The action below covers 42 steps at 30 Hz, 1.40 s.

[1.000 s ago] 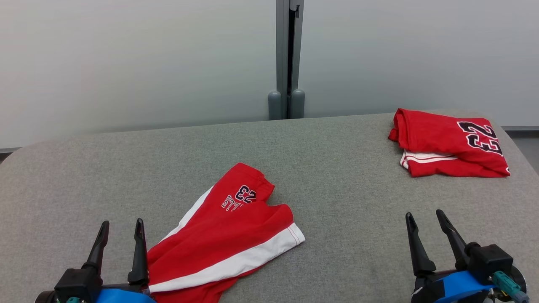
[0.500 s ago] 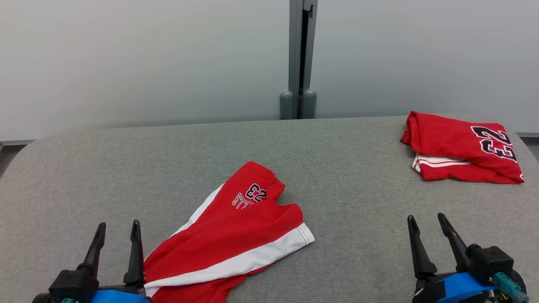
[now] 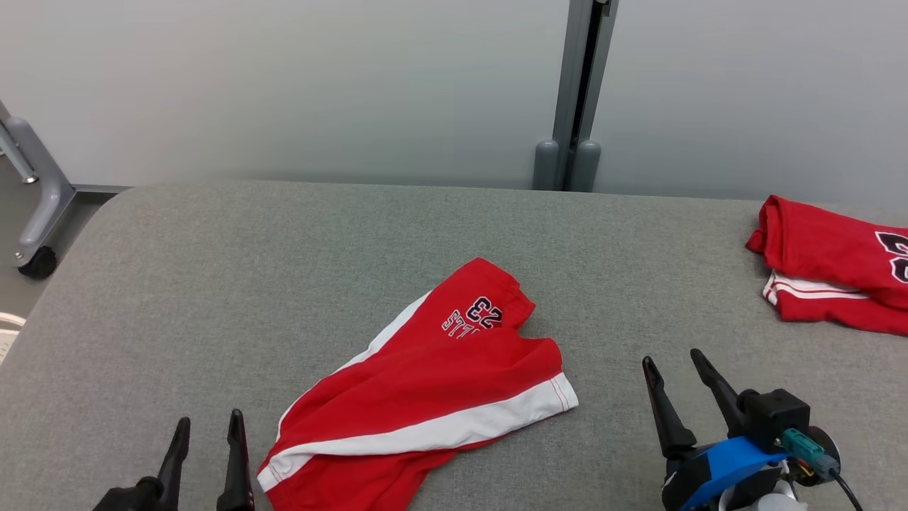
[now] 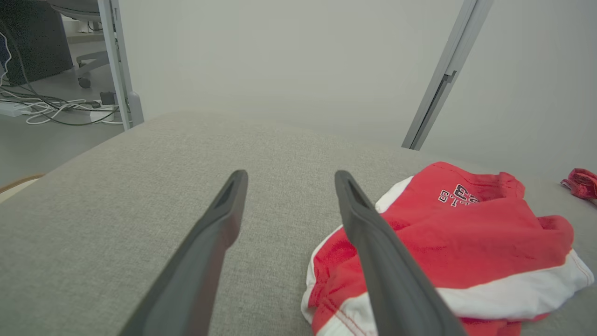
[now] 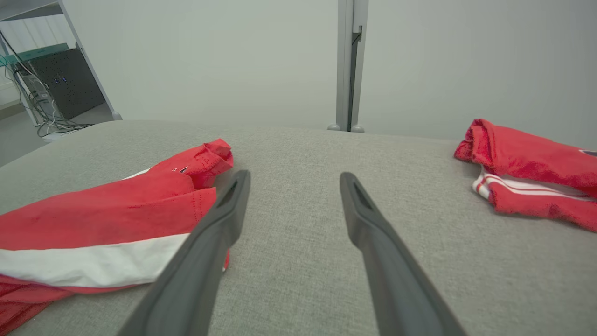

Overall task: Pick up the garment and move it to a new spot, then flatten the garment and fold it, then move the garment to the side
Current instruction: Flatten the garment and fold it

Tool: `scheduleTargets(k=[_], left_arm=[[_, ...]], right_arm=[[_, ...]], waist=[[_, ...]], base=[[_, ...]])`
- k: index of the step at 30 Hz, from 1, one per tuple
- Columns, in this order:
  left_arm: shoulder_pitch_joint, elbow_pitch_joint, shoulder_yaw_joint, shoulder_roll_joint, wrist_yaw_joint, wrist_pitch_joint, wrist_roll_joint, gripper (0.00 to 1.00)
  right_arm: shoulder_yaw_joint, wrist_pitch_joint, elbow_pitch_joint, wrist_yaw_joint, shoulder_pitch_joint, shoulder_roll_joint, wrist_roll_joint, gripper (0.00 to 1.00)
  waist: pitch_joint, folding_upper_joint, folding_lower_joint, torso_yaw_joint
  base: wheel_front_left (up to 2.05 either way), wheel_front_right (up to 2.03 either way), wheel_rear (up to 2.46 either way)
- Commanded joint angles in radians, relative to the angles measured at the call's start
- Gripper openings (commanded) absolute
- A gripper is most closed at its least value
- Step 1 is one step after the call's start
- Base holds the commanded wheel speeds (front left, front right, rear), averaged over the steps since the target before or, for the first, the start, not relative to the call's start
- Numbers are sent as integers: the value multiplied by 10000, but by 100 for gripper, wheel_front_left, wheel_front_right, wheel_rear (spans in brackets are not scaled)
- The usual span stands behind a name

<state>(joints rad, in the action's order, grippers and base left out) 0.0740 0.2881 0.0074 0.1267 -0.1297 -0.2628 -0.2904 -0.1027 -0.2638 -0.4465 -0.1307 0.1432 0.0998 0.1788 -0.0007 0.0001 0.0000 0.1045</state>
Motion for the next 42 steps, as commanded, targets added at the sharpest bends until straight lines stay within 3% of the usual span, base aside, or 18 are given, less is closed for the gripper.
scheduleTargets(k=[1,12,26,42], left_arm=[[176,88,-186,41,-16,-23,-239,100],[522,674,-1718,68,-16,-23,-1332,100],[-8,1041,-2583,42,-16,-23,-2030,100],[-685,809,-3114,204,-16,-23,-2246,100]], right_arm=[[-140,-2,-167,-1,140,74,119,100],[-530,-4,-924,-1,565,50,198,100],[-839,-4,-1249,-1,610,96,329,100],[-3052,-5,-2846,-1,1975,673,1249,100]], waist=[[100,-1,0,167],[402,-1,0,479],[497,-1,0,349],[1029,-1,0,620]], base=[[0,0,0],[0,0,0],[0,0,0],[0,0,0]])
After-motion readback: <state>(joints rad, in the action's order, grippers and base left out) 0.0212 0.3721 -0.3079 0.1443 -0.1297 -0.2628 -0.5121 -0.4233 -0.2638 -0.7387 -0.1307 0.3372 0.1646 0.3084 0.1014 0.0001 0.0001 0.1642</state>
